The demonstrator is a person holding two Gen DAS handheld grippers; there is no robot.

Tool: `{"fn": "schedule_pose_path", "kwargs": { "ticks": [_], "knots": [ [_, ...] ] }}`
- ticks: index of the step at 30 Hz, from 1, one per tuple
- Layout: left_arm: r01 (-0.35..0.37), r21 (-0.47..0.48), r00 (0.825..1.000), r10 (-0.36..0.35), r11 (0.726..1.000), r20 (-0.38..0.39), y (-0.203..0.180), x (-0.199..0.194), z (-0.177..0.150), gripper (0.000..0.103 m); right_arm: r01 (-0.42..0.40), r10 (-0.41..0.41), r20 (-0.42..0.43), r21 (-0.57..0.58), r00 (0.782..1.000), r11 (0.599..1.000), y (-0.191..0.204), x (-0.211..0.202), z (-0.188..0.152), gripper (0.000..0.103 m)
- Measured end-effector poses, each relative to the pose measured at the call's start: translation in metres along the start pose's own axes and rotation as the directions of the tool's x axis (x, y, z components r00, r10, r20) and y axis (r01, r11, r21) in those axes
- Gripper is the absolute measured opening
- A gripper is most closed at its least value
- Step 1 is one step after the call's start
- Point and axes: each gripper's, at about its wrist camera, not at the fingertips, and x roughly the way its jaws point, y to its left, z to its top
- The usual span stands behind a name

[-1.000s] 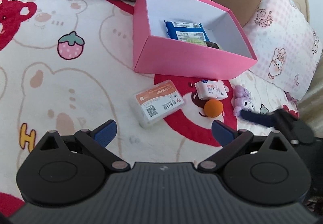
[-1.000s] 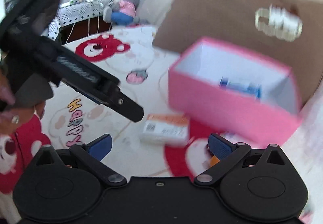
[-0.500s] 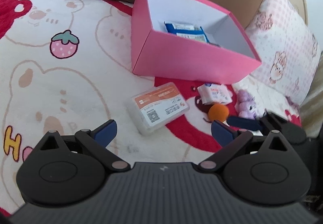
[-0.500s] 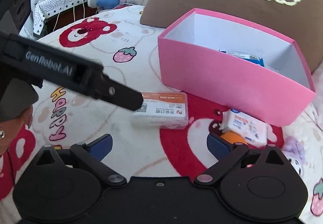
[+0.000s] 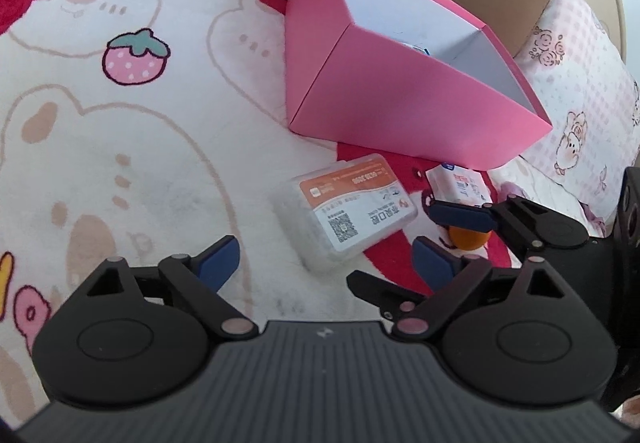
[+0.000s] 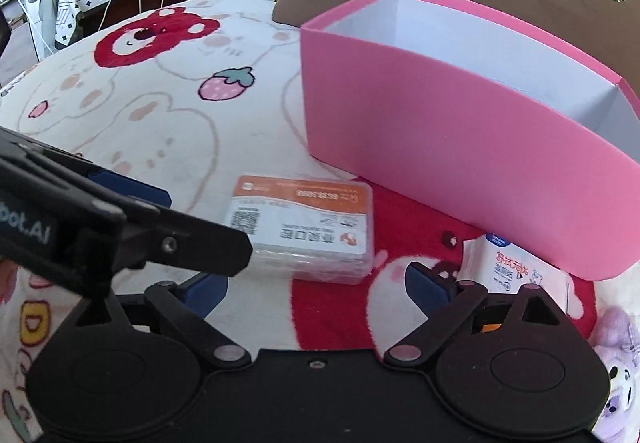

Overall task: Organize objects
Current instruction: 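Lower the right tool onto the white dental floss box and close on it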

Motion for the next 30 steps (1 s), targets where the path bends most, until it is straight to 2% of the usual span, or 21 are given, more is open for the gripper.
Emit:
{"fn": "schedule_pose_path", "kwargs": {
  "ticks": [2, 4, 7, 11, 13, 14, 17, 21, 23, 27, 30],
  "knots": [
    [0.015, -0.015, 1.0, -0.014, 1.0, 0.018, 0.003, 0.003, -0.002, 0.083, -0.022, 0.022, 0.001, 0.015, 1.0, 1.0, -0.004, 0.001, -0.001, 0.093],
    [0.038, -0.002, 0.998, -0.038, 0.999, 0.046, 0.002, 0.006, -0.005, 0.08, -0.041, 0.041, 0.0, 0.044, 0.999, 0.998, -0.008, 0.005, 0.0, 0.091],
    [0.018, 0.035, 0.999, -0.019, 0.999, 0.04, -0.004, 0.013, -0.007, 0.073, -0.054, 0.055, -0.005, 0.085, 0.998, 0.995, -0.011, 0.016, 0.004, 0.09],
    [0.016, 0.01, 0.999, -0.016, 1.0, 0.045, -0.003, 0.019, -0.006, 0.062, -0.056, 0.055, 0.013, 0.071, 0.998, 0.996, -0.003, 0.021, 0.002, 0.089],
    [0.017, 0.008, 0.999, -0.017, 1.0, 0.047, -0.002, 0.021, -0.005, 0.058, -0.055, 0.054, 0.026, 0.045, 0.998, 0.997, 0.002, 0.019, 0.002, 0.081],
    [0.02, 0.004, 0.999, -0.021, 1.0, 0.046, -0.002, 0.021, -0.005, 0.058, -0.061, 0.06, 0.027, 0.038, 0.998, 0.997, 0.004, 0.018, 0.002, 0.078],
    [0.032, 0.001, 0.999, -0.032, 0.999, 0.043, -0.001, 0.018, -0.005, 0.057, -0.056, 0.054, 0.033, 0.054, 0.998, 0.997, 0.006, 0.013, 0.003, 0.077],
    [0.046, -0.001, 0.999, -0.046, 0.999, -0.023, -0.003, 0.016, -0.005, 0.059, -0.075, 0.075, 0.002, 0.083, 0.997, 0.994, 0.007, 0.003, -0.002, 0.077],
    [0.07, -0.021, 0.996, -0.071, 0.997, -0.054, -0.006, 0.014, -0.008, 0.059, -0.046, 0.047, -0.001, 0.055, 0.999, 0.997, 0.012, -0.007, -0.007, 0.078],
    [0.061, 0.017, 0.992, -0.058, 0.998, -0.111, -0.02, 0.008, -0.02, 0.059, -0.055, 0.056, -0.009, 0.107, 0.998, 0.993, 0.013, -0.025, -0.02, 0.079],
    [0.074, 0.004, 0.987, -0.073, 0.997, -0.143, -0.023, 0.007, -0.025, 0.059, -0.047, 0.049, -0.016, 0.105, 0.999, 0.993, 0.015, -0.033, -0.028, 0.079]
  ]
}}
